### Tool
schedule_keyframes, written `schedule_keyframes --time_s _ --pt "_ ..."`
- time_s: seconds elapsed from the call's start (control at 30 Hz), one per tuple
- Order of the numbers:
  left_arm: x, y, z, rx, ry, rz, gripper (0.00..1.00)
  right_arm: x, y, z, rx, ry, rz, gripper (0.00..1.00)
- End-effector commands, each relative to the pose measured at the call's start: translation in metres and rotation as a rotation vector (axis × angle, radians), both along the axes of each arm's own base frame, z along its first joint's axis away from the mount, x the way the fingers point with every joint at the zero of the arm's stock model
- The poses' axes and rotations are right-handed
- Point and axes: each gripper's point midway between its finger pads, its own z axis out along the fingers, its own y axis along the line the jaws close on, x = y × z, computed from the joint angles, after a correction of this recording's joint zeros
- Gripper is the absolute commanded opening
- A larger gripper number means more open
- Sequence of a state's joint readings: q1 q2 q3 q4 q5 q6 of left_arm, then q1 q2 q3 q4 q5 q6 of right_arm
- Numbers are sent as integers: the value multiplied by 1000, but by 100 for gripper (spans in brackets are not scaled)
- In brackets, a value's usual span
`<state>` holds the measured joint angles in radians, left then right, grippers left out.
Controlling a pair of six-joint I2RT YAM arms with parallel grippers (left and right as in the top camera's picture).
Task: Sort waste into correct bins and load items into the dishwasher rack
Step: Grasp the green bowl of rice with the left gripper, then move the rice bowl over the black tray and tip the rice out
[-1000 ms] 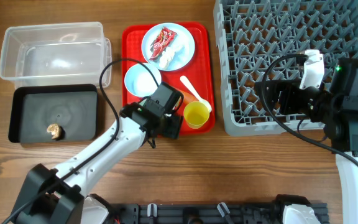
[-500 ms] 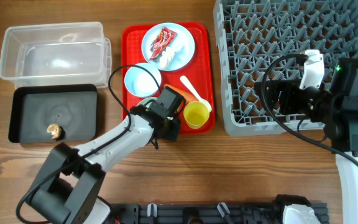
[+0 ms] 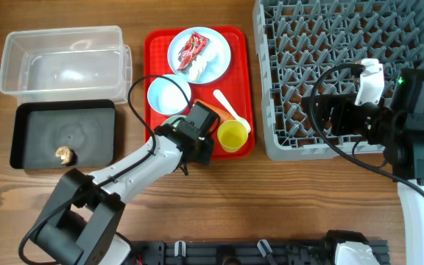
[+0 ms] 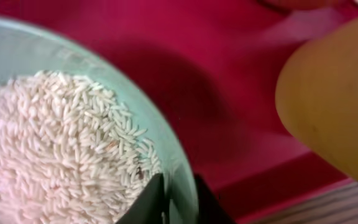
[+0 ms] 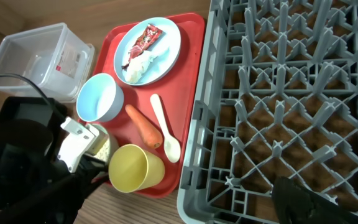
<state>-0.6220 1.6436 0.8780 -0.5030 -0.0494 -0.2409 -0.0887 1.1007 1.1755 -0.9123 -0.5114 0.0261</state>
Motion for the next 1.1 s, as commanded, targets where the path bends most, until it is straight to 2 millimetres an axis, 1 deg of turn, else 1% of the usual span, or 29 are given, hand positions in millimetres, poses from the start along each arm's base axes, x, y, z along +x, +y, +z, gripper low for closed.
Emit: schedule_keyframes --time_s 0.0,0.3,0.43,0.57,0.67,0.8,0.87,1.0,1.07 --pt "8 0 12 1 -45 15 4 5 -3 8 -15 -24 -13 100" --pt "8 0 12 1 -43 18 4 4 -3 8 -15 -18 -13 100" --pt "8 0 18 -5 -38 42 4 4 -3 7 -15 -17 -13 100" --pt "11 1 39 -18 -40 78 4 4 -3 7 -15 -18 -13 100" --pt "19 6 60 -40 -55 119 4 4 -3 7 -15 -17 -13 100" --pt "26 7 88 -140 -58 146 4 4 -3 8 -15 -21 -13 100" --pt "29 11 99 -198 -52 164 4 4 -3 8 -14 -21 -13 100" --pt "30 31 118 -311 -26 231 4 4 -3 8 -16 -21 -13 100" --pt "31 48 129 -368 -17 283 4 4 -3 8 -15 -21 -13 100"
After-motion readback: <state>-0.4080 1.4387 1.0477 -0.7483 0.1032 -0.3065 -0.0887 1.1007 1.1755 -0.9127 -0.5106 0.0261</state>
